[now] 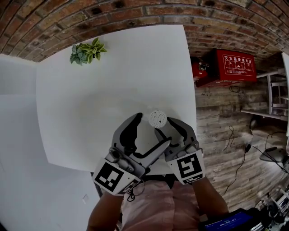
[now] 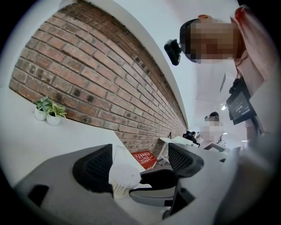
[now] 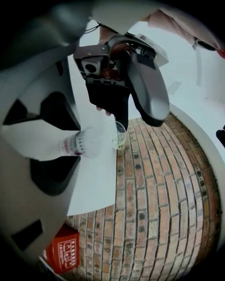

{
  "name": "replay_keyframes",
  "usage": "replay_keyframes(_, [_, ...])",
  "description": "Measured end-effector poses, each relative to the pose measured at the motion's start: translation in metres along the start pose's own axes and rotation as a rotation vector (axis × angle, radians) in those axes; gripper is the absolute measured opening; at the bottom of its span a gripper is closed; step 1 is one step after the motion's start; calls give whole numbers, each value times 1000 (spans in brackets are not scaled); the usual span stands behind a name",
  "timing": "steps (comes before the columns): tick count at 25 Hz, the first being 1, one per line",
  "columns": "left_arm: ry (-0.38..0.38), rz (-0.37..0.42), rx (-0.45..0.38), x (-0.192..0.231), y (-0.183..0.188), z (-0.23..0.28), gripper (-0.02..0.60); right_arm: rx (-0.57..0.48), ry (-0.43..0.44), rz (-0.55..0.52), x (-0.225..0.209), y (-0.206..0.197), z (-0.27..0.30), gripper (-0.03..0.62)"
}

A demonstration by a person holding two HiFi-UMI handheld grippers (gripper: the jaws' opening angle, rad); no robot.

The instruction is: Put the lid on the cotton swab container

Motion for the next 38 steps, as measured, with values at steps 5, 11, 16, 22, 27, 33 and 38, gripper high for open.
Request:
replay_keyframes(5, [-10, 6, 12, -5, -1, 2, 407, -38, 14, -3, -2, 8, -10, 187])
replay_keyframes(11, [-19, 23, 25, -9, -4, 2, 407, -47, -23, 10, -17, 5, -23, 181])
replay_keyframes(16, [-22, 32, 38, -12, -10, 4, 407, -45, -87, 49, -35, -1, -35, 164])
replay_keyframes(22, [-33, 56, 56, -17, -16, 7, 407, -45, -171, 61, -53, -8, -46, 140])
replay_keyframes(27, [-38, 65, 72, -19, -23, 6, 407, -49, -208, 74, -62, -12, -53, 126])
replay_keyframes(33, [-49, 58, 97, -24, -30, 7, 407, -43, -210, 84, -59, -11, -58, 124])
replay_keyframes(38, [-53, 71, 102, -25, -34, 7, 407, -40, -217, 88, -59, -14, -61, 124])
Point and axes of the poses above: the fingertips, and each gripper's own axes: z forward along the fingers, x to its left, y out of its top, the point moved 1 cm from there along -z, backward along the fingers, and after that the axes turned 1 degree about -x, right-handed, at the moved point
